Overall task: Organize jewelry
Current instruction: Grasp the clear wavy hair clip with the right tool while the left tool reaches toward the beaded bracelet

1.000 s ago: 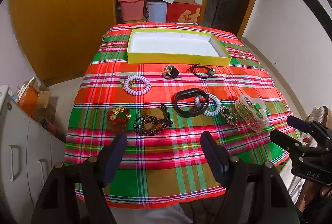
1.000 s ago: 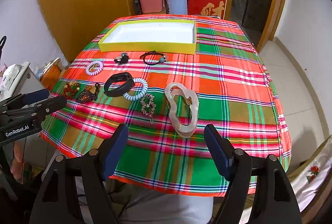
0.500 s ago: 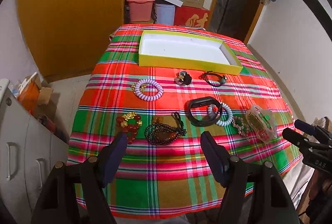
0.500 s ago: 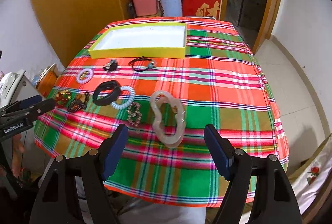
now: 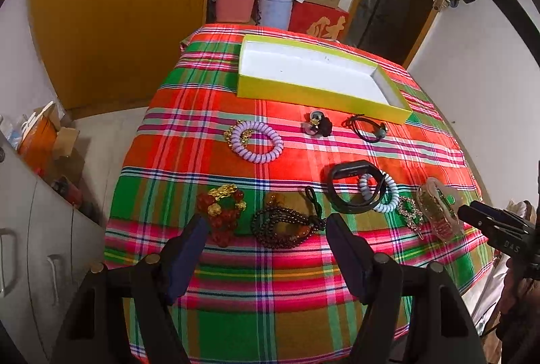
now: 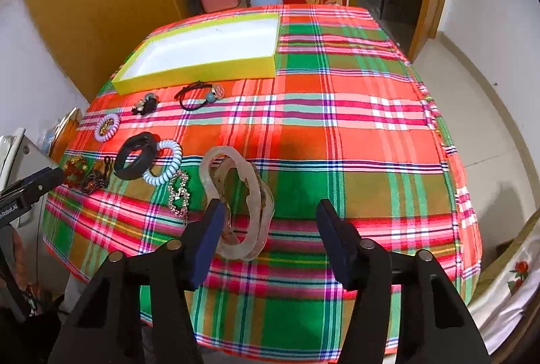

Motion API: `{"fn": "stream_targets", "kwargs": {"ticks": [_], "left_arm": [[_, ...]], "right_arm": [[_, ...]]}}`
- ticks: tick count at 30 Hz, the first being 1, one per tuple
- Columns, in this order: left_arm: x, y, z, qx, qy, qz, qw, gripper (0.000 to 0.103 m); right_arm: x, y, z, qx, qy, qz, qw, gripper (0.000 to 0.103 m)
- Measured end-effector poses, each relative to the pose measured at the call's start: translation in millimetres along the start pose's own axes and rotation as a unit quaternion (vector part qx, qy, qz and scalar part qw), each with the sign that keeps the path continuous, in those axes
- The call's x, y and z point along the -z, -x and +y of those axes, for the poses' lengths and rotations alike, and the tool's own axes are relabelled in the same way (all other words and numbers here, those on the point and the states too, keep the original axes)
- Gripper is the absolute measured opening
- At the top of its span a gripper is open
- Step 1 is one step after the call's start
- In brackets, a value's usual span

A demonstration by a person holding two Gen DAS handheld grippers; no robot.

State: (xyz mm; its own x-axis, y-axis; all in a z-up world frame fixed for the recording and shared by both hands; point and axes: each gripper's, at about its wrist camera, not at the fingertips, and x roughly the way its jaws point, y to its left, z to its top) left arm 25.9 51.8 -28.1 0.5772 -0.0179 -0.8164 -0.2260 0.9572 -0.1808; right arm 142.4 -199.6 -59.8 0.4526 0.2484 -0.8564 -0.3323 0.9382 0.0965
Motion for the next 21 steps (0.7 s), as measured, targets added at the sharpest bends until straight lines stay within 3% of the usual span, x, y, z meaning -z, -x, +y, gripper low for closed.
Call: {"fn": "stream_targets", "kwargs": {"ticks": [13, 15, 21], "left_arm": [[3, -33, -24, 0.033, -0.047, 0.033, 0.9978, 0.072], [4, -37, -26, 0.031, -0.053, 0.038, 0.9974, 0.065], [7, -46, -27, 0.007, -0.069, 0.041, 0.9968, 0.042]], "right_arm": [[-8, -30, -3, -0.01, 0.0, 0.042, 0.999, 0.026], [-9, -32, -2, -0.011, 0.002, 0.044, 0.999, 0.021], [-11, -33, -1, -0.005, 0.004, 0.043, 0.999, 0.018]]}}
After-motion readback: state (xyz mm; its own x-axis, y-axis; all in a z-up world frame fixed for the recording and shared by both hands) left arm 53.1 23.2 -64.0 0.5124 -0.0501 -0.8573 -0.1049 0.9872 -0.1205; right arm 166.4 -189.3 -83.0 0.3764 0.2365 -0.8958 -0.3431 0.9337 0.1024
